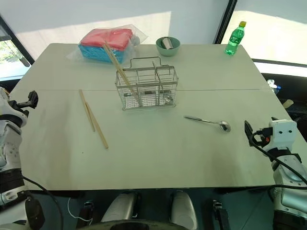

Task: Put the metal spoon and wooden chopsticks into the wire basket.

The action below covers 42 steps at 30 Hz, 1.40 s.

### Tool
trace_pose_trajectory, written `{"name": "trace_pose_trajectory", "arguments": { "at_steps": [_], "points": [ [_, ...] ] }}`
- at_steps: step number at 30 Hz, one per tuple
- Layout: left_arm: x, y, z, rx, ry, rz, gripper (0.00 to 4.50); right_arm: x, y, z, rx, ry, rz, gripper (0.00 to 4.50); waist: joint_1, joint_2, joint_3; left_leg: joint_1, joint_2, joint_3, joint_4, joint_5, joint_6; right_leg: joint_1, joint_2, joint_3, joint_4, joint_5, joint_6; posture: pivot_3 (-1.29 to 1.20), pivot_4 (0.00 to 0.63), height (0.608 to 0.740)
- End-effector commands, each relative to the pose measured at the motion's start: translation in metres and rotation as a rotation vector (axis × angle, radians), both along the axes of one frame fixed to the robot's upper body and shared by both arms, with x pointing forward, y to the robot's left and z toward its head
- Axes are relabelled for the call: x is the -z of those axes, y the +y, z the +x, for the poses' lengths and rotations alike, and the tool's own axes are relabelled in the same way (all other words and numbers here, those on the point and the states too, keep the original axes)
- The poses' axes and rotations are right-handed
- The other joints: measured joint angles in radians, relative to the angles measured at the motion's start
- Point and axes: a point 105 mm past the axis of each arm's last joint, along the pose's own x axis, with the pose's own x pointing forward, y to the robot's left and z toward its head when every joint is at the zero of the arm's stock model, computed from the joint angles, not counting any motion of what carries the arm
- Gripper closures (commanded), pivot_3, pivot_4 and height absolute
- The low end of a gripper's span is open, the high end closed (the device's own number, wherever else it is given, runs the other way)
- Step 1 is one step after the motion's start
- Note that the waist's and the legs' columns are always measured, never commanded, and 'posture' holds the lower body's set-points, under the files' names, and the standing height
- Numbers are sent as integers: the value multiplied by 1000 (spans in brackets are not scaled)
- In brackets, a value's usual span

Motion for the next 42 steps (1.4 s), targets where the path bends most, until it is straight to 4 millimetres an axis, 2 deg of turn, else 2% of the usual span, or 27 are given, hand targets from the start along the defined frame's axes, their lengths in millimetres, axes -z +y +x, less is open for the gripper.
{"name": "trace_pose_trajectory", "arguments": {
  "at_steps": [1,17,26,28,31,32,34,35,39,42],
  "points": [
    [-17,-3,-1,7,-60,30,35,-15,-4,-1,2,-46,-29,0,0,0,0,0,0,0,0,0,0,0,0,0,0,0,0,0,150,667],
    [-19,-7,5,46,-50,34,35,-23,-3,2,-14,-59,-60,0,0,0,0,0,0,0,0,0,0,0,0,0,0,0,0,0,150,667],
    [-23,-17,9,101,-49,50,35,-27,6,8,-62,-59,-90,0,0,0,0,0,0,0,0,0,0,0,0,0,0,0,0,0,150,667],
    [-28,-29,13,185,-50,69,35,-34,15,13,-116,-58,-125,0,0,0,0,0,0,0,0,0,0,0,0,0,0,0,0,0,150,667],
    [-42,-66,18,405,-45,131,35,-45,35,21,-267,-39,-211,0,0,0,0,0,0,0,1,0,0,0,0,0,0,0,0,0,150,667],
    [-49,-86,18,526,-36,194,35,-49,46,24,-354,-22,-264,0,-1,0,0,0,0,1,1,0,0,0,0,0,0,0,0,0,150,667],
    [-55,-114,16,697,-16,280,35,-53,59,29,-475,7,-337,0,-1,1,1,0,0,1,1,0,0,0,0,0,0,0,0,0,150,667],
    [-58,-133,12,828,-1,315,35,-56,70,32,-564,29,-374,0,-2,1,1,0,0,1,0,0,0,1,0,0,0,0,0,0,150,667],
    [-59,-174,-2,1128,67,425,35,-57,89,37,-771,106,-441,0,-3,3,2,0,0,1,0,0,0,1,0,0,-1,0,-1,0,150,667],
    [-47,-209,-23,1445,177,572,35,-46,97,39,-970,270,-541,0,-4,4,3,0,0,2,0,0,1,1,0,0,-1,0,-1,0,150,667]
  ]
}}
